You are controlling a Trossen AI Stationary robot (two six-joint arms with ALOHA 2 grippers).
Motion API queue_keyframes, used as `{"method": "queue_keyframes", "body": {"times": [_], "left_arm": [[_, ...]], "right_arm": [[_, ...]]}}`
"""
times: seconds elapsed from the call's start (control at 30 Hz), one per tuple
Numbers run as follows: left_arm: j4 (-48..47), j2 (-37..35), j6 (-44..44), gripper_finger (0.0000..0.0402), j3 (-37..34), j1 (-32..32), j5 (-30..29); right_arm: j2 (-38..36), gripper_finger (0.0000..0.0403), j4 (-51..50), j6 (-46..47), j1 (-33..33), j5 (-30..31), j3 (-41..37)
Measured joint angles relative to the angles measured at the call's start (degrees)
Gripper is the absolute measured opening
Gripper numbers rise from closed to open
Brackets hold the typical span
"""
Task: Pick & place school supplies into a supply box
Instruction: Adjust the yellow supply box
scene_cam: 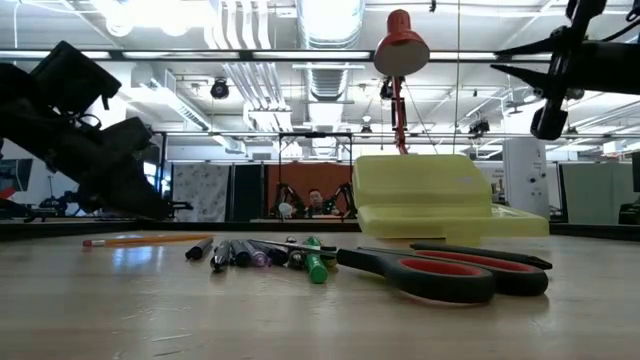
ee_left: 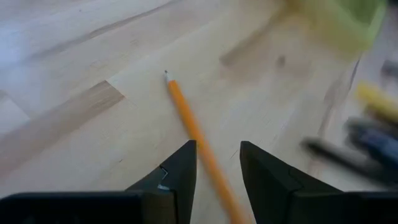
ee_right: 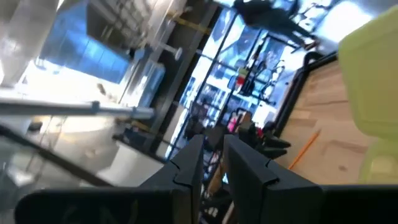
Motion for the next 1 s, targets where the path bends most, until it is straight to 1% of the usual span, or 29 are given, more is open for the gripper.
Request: {"method": "queue_keyframes", "body": {"times": [0.1,0.17,0.23,0.3,0.37,0.5,0.63,0.7,0.77,0.87,0.93,1.0], "left_arm": [[3.4,-0.1,-26.5,0.0108,0.4,0.0,-0.1],[4.2,-0.1,-40.9,0.0108,0.5,0.0,-0.2],[4.1,0.0,-49.9,0.0108,0.5,0.0,-1.1],[4.1,0.0,-54.2,0.0108,0.5,0.0,-2.3],[4.1,0.0,-55.6,0.0108,0.5,0.0,-4.0],[4.1,-0.1,-55.9,0.0108,0.5,0.0,-4.8],[4.0,-0.1,-56.1,0.0108,0.5,0.0,-5.3],[3.9,-0.1,-56.1,0.0108,0.5,0.0,-7.5],[4.0,-0.1,-56.1,0.0108,0.5,0.1,-9.9],[4.6,-0.1,-56.2,0.0108,0.5,0.0,-10.2],[5.7,-0.1,-55.7,0.0108,0.4,0.0,-10.4],[8.7,-0.1,-53.2,0.0108,0.4,0.0,-11.3]], "right_arm": [[1.3,0.0059,0.6,0.6,0.0,1.2,0.0],[2.3,0.0059,1.1,-0.2,0.0,1.2,0.0],[3.0,0.0059,2.2,-1.6,0.0,1.2,0.0],[3.7,0.0059,3.4,-3.5,0.0,1.2,0.0],[4.2,0.0059,4.3,-5.4,0.0,1.7,0.0],[4.3,0.0059,4.3,-8.2,0.0,8.3,0.0],[4.1,0.0059,4.2,-10.8,0.0,18.4,0.0],[4.2,0.0059,3.3,-10.9,0.0,23.4,0.0],[4.2,0.0059,0.8,-11.1,0.0,27.0,0.0],[4.2,0.0059,-3.9,-10.0,0.0,28.0,0.0],[4.5,0.0059,-5.7,-8.4,0.0,27.2,0.0],[4.9,0.0059,-6.4,-8.1,0.0,25.8,0.0]]}}
